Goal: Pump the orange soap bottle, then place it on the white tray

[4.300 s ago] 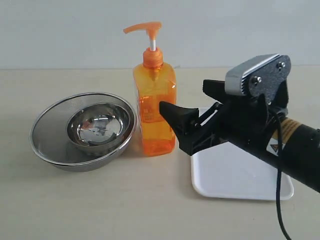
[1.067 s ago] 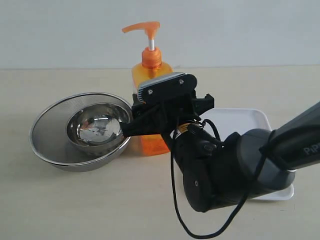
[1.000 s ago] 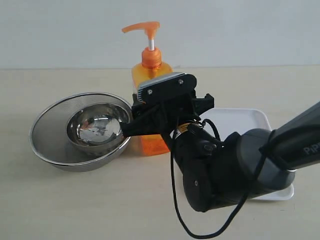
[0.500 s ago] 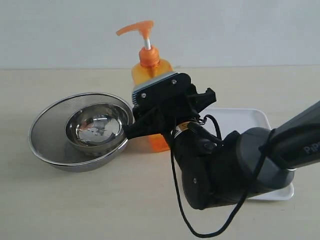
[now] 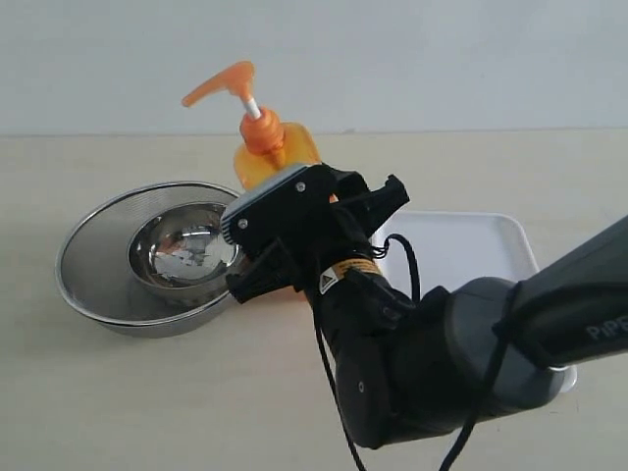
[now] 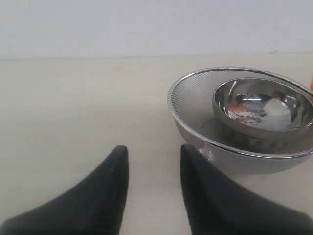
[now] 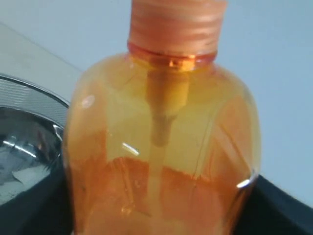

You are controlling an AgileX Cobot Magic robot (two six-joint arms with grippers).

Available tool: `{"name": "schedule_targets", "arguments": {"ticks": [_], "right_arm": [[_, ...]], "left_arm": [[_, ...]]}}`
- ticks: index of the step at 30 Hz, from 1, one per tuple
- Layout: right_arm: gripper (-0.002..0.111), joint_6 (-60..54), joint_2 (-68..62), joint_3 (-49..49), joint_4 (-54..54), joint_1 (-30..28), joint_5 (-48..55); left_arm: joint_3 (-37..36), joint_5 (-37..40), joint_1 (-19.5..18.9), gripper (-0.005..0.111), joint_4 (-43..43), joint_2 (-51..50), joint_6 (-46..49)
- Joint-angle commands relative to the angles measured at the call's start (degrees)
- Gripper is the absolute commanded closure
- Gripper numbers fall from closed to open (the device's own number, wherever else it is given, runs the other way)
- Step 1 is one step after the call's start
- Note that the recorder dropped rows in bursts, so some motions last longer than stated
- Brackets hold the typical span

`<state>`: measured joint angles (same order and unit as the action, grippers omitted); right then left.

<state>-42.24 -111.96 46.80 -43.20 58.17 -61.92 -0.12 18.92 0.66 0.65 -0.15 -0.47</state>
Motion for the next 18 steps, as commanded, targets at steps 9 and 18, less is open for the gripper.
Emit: {"name": "schedule_targets", "arguments": {"ticks": [9,18], "right_arm": [[0.097,-3.07,-0.01,-0.22,-2.83,0.31,-0.14],[0.097,-4.29,-0.01,-0.22,-2.95,0.65,0.33]], "left_arm": [[0.12,-0.92,-0.14,0.073,-0.14,0.15,-0.22],[0.12,-0.92,-0.14,0.073,-0.14,0.15,-0.22]]}}
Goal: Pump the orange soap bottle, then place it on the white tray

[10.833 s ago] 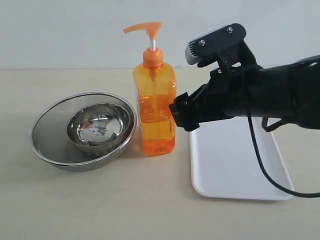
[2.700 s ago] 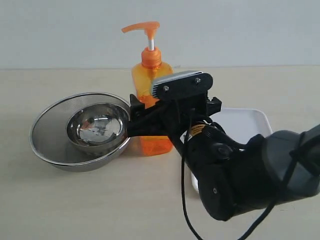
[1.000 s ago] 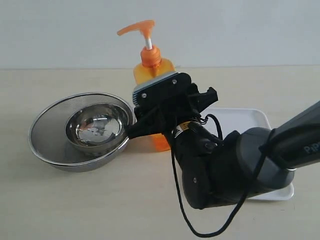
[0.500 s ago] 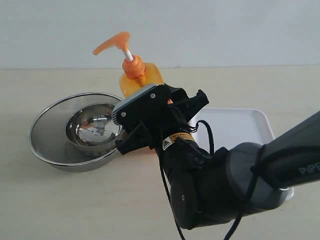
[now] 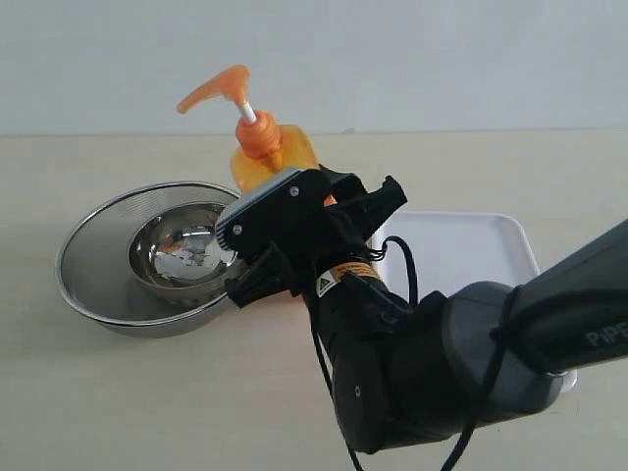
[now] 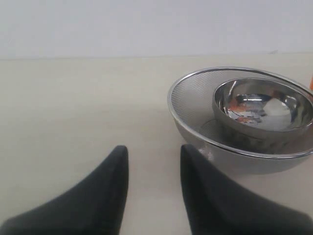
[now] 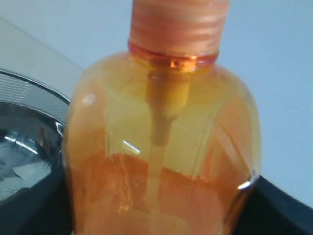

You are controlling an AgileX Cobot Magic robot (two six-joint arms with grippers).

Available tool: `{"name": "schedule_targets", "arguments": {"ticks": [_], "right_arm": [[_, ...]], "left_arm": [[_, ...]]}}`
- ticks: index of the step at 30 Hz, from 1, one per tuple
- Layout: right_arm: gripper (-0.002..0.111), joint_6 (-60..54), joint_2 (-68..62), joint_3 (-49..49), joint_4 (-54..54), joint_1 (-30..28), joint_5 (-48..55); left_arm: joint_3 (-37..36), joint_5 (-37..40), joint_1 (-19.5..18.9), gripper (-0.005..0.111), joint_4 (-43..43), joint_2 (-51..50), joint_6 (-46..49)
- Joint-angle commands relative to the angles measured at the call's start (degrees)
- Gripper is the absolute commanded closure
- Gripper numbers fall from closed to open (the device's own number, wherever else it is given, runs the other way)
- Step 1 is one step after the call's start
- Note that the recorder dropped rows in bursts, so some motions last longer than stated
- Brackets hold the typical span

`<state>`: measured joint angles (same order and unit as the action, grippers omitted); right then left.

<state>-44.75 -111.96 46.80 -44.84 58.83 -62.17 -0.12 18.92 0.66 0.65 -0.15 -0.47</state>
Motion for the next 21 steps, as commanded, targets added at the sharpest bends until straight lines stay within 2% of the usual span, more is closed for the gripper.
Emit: {"name": "schedule_targets", "arguments": {"ticks": [1,21], "right_arm": [[0.097,-1.78,-0.01,-0.22,-1.3,-0.01,0.48],[0.097,-2.29,0.11,-0.22,-1.3,-0.01,0.72]], "left_arm": [[0.12,-0.92,-0.14,0.073,-0.14,0.15,-0.22],[0.12,-0.92,-0.14,0.073,-0.26,0.15,0.47]]}}
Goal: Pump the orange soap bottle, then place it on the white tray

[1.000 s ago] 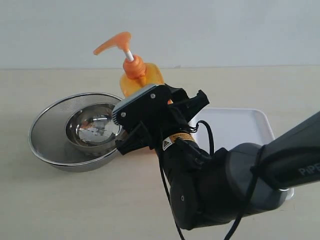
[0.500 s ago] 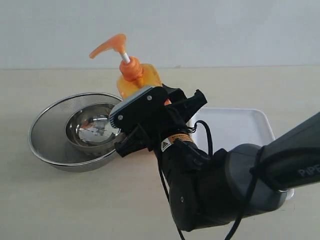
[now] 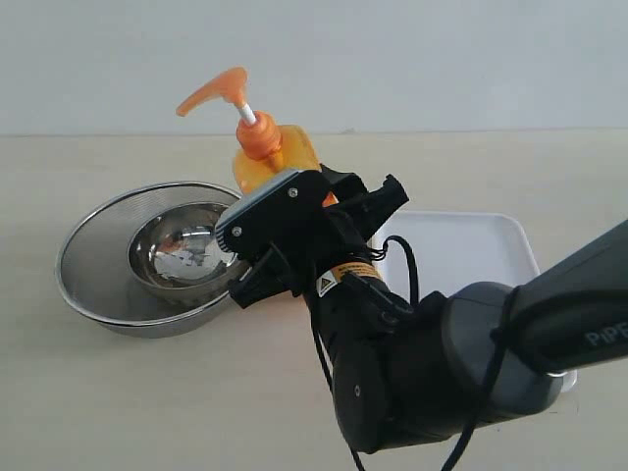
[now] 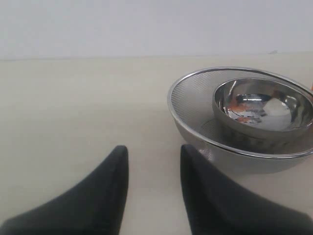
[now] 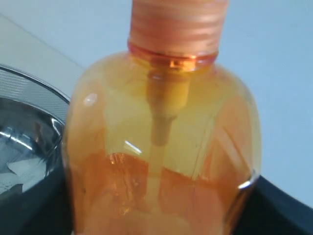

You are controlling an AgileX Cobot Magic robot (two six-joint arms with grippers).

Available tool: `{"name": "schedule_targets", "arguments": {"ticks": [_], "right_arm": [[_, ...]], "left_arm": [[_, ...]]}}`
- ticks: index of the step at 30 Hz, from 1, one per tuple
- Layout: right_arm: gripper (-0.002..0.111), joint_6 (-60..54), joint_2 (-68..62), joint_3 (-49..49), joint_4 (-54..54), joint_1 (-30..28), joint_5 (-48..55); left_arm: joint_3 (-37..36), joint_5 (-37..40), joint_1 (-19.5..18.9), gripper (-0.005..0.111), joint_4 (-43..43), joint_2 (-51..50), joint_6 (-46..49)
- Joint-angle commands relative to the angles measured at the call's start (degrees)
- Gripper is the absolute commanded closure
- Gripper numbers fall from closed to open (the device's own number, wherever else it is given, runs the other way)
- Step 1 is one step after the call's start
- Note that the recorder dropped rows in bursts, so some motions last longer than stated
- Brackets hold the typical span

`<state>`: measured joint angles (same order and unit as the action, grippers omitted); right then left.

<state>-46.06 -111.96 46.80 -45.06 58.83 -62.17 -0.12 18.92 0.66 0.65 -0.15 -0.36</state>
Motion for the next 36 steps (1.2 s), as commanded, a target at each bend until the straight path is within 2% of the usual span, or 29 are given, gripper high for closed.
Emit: {"name": "schedule_targets", "arguments": {"ticks": [1,5,8,11,13,18,26,33,36], "right_arm": [[0.097,-0.97,0.11,-0.22,-1.09,-0.01,0.72],[0.097,-0.97,0.11,-0.22,-1.09,-0.01,0.85],[0.097,-1.56,0.11,-0.22,-1.09,-0.01,0.97],[0.097,-2.05,0.11,-0.22,-1.09,-0.01,0.97],[0.097,-2.05,0.11,-0.22,-1.09,-0.01,0.97],[0.097,-2.05,0.11,-0.22,-0.99,-0.01,0.97],[0.097,-3.19,0.11,-0.12,-0.85,-0.01,0.35],[0.097,-3.04,0.11,0.0,-0.96,-0.01,0.35],[0.097,-2.87,0.11,0.0,-0.96,-0.01,0.35]], "left_arm": [[0.12,-0.92,-0.14,0.073,-0.26,0.15,0.36],[0.12,-2.38,-0.14,0.073,-1.33,0.15,0.36],[0.12,-10.18,-0.14,0.073,-2.79,0.15,0.36],[0.12,-18.3,-0.14,0.073,5.49,0.15,-5.06],[0.12,-20.57,-0.14,0.073,12.5,0.15,-9.11],[0.12,-21.87,-0.14,0.073,21.74,0.15,-14.61],[1.92,-16.43,-0.14,0.073,22.98,0.15,-16.99],[7.57,-15.67,-0.14,0.073,22.69,0.15,-16.09],[11.42,-13.46,-0.14,0.073,22.69,-4.55,-13.57]]}}
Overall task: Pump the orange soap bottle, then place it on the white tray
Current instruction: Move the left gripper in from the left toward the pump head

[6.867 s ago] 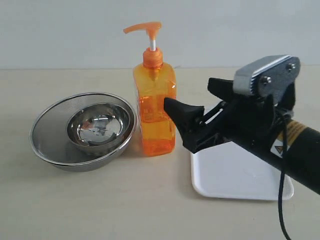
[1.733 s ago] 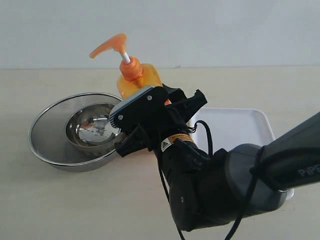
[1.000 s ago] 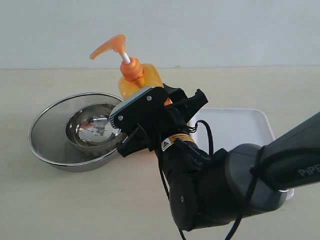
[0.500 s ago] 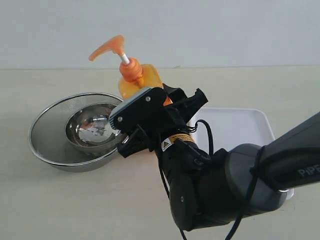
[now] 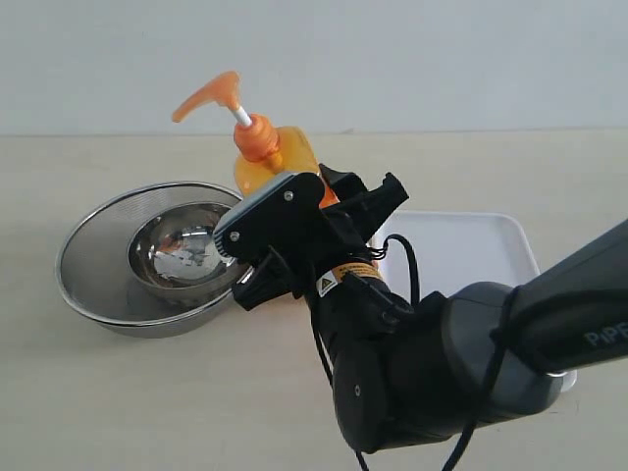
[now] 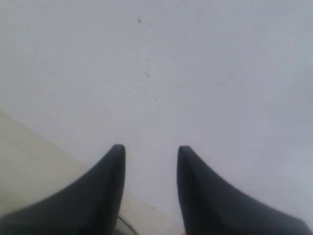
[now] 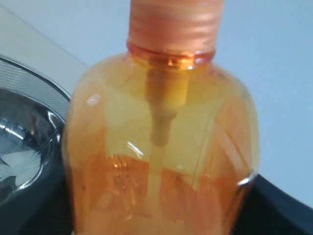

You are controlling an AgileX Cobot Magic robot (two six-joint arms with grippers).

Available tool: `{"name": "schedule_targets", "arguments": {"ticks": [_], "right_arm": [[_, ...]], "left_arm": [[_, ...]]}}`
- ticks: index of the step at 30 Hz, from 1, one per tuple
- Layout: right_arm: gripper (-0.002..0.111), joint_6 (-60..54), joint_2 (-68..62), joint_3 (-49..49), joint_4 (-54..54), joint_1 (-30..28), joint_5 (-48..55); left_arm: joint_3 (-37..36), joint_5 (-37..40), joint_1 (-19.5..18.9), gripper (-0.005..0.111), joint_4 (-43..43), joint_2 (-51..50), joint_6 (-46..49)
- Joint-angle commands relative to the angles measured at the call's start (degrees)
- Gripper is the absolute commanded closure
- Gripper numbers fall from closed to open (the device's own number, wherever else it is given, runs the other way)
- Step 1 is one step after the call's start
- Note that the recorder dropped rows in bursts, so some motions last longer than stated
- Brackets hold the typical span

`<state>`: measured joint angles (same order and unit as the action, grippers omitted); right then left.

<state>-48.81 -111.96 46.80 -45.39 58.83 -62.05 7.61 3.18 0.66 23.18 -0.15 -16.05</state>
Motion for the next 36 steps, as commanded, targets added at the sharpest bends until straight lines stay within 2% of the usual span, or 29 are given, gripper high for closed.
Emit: {"name": "schedule_targets", "arguments": {"ticks": [1,7,10,11,12,13,14,16,18,21,25,29,32,36], "right_arm": [[0.097,-0.12,0.11,0.0,-0.63,-0.01,0.23],[0.097,0.4,0.11,0.14,-0.51,-0.01,0.23],[0.097,0.54,0.11,0.14,-0.51,-0.01,0.23],[0.097,0.54,0.11,0.14,-0.51,-0.01,0.23],[0.097,0.54,0.11,0.14,-0.51,-0.01,0.23],[0.097,0.54,0.11,0.14,-0.51,-0.01,0.23],[0.097,0.54,0.11,0.14,-0.51,-0.01,0.23],[0.097,0.53,0.11,0.14,-0.61,-0.01,0.23],[0.097,0.53,0.11,0.14,-0.74,-0.01,0.23],[0.097,0.78,0.11,0.14,-0.73,-0.01,0.23],[0.097,0.78,0.11,0.14,-0.73,-0.01,0.23],[0.097,0.78,0.11,0.14,-0.73,-0.01,0.45],[0.097,0.78,0.11,0.14,-0.73,-0.01,0.33],[0.097,0.93,0.11,0.14,-0.62,-0.01,0.19]], "left_arm": [[4.72,2.53,-0.14,0.073,0.16,-6.36,2.12],[15.74,8.66,-0.14,0.073,1.98,-25.18,9.09],[22.29,10.84,0.09,0.073,11.75,-36.01,17.24],[24.4,12.14,0.22,0.073,16.58,-38.61,22.93],[26.63,13.93,1.34,0.073,25.52,-42.34,33.19],[28.15,15.61,2.22,0.073,30.95,-44.92,44.04],[29.86,17.98,3.48,0.073,41.31,-48.32,56.46],[32.33,22.91,5.14,0.073,55.03,-54.12,74.82],[33.46,25.73,5.4,0.073,61.68,-57.9,84.31],[34.27,30.21,5.4,0.073,67.96,-61.88,91.41],[34.47,35.98,5.4,0.073,76.57,-65.03,94.41],[34.47,41.11,5.4,0.073,76.77,-65.27,98.96],[34.47,44.22,5.4,0.073,74.43,-65.27,98.09],[34.47,44.46,5.4,0.078,72.96,-65.27,96.86]]}}
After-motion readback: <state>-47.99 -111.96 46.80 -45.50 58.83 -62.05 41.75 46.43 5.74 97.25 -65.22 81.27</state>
